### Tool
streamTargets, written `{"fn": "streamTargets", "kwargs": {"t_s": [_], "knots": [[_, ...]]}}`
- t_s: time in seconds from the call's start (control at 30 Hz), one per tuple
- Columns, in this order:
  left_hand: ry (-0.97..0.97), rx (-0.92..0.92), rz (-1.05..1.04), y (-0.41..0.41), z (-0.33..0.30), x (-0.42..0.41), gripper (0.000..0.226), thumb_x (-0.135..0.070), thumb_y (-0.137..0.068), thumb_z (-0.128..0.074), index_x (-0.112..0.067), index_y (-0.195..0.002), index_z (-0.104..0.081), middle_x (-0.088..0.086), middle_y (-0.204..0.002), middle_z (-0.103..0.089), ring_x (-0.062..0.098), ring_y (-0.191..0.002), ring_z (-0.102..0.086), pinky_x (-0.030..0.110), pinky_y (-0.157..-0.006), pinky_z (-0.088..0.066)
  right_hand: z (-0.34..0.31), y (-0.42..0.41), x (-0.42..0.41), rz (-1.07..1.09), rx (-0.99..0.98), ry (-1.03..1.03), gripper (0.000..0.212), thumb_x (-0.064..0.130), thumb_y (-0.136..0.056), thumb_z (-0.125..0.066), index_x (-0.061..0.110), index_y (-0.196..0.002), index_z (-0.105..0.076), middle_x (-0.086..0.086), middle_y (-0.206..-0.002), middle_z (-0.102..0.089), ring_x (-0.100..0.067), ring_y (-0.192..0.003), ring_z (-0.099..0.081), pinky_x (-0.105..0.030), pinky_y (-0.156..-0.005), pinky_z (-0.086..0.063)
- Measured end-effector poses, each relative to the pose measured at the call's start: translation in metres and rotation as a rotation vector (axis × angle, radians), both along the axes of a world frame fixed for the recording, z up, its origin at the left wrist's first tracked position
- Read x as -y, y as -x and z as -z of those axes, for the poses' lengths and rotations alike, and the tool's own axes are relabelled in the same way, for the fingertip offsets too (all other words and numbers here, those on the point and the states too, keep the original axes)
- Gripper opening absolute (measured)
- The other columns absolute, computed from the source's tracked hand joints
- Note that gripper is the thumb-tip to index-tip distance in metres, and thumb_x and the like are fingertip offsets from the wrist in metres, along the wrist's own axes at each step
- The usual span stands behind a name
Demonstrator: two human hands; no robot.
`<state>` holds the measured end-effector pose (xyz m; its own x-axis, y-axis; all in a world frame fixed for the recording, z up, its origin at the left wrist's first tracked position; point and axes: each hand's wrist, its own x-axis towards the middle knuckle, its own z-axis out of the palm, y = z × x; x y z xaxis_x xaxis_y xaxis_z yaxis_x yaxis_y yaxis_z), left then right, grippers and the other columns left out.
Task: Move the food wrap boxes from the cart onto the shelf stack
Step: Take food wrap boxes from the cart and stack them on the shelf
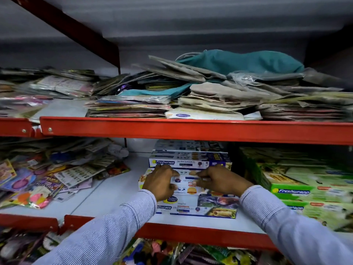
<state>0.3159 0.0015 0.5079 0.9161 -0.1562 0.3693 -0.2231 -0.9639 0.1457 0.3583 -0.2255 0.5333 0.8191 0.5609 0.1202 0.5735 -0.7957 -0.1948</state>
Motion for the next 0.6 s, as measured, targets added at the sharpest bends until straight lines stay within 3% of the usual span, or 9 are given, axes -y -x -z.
{"fn": "streamTargets", "kwargs": {"t_s": [0.03,0.1,0.23,0.37,0.53,0.6], "knots": [[-0.007,0.017,0.002,-0.002,0.005,0.002,0.044,-0.026,-0.089,-0.069,-0.025,-0.133,-0.061,0.003,-0.134,-0.058,0.029,-0.126,-0.048,0.041,-0.099,-0.050,0.007,0.003,0.003,0.012,0.042,0.021,0.056,0.059,-0.092,-0.051,0.021,-0.133,-0.061,-0.004,-0.129,-0.069,-0.023,-0.115,-0.065,-0.038,-0.097,-0.052],[-0.009,0.048,0.010,-0.004,0.014,0.001,0.045,-0.023,-0.092,-0.066,-0.024,-0.136,-0.059,0.003,-0.135,-0.057,0.030,-0.124,-0.047,0.041,-0.100,-0.048,0.022,0.007,0.004,0.018,0.117,-0.014,0.055,0.051,-0.095,-0.052,0.020,-0.141,-0.051,-0.002,-0.144,-0.058,-0.026,-0.129,-0.057,-0.041,-0.105,-0.048],[0.033,0.129,0.044,-0.004,0.025,0.000,0.041,-0.019,-0.094,-0.064,-0.024,-0.134,-0.061,0.002,-0.139,-0.060,0.029,-0.123,-0.054,0.041,-0.102,-0.049,0.044,0.011,-0.001,0.063,0.225,-0.195,0.043,0.031,-0.097,-0.057,0.022,-0.139,-0.053,-0.001,-0.144,-0.058,-0.024,-0.130,-0.056,-0.035,-0.102,-0.048],[0.090,0.143,0.069,-0.003,0.031,-0.003,0.038,-0.024,-0.099,-0.060,-0.023,-0.137,-0.060,-0.001,-0.145,-0.059,0.025,-0.132,-0.051,0.038,-0.112,-0.042,0.055,0.011,-0.002,0.091,0.285,-0.242,0.046,0.020,-0.097,-0.058,0.025,-0.142,-0.052,0.004,-0.148,-0.054,-0.018,-0.137,-0.049,-0.031,-0.110,-0.042],[0.114,0.155,0.079,-0.001,0.033,-0.003,0.038,-0.029,-0.101,-0.056,-0.026,-0.139,-0.058,-0.003,-0.148,-0.056,0.022,-0.137,-0.047,0.034,-0.117,-0.035,0.057,0.012,-0.002,0.087,0.315,-0.244,0.060,-0.004,-0.088,-0.056,0.025,-0.140,-0.053,0.003,-0.147,-0.055,-0.017,-0.131,-0.056,-0.032,-0.103,-0.048],[0.106,0.144,0.080,-0.002,0.034,-0.001,0.039,-0.030,-0.102,-0.056,-0.028,-0.140,-0.056,-0.004,-0.149,-0.055,0.021,-0.138,-0.046,0.033,-0.118,-0.033,0.057,0.011,-0.001,0.087,0.330,-0.232,0.060,-0.004,-0.087,-0.057,0.025,-0.140,-0.053,0.004,-0.147,-0.055,-0.015,-0.131,-0.056,-0.032,-0.103,-0.049]]}}
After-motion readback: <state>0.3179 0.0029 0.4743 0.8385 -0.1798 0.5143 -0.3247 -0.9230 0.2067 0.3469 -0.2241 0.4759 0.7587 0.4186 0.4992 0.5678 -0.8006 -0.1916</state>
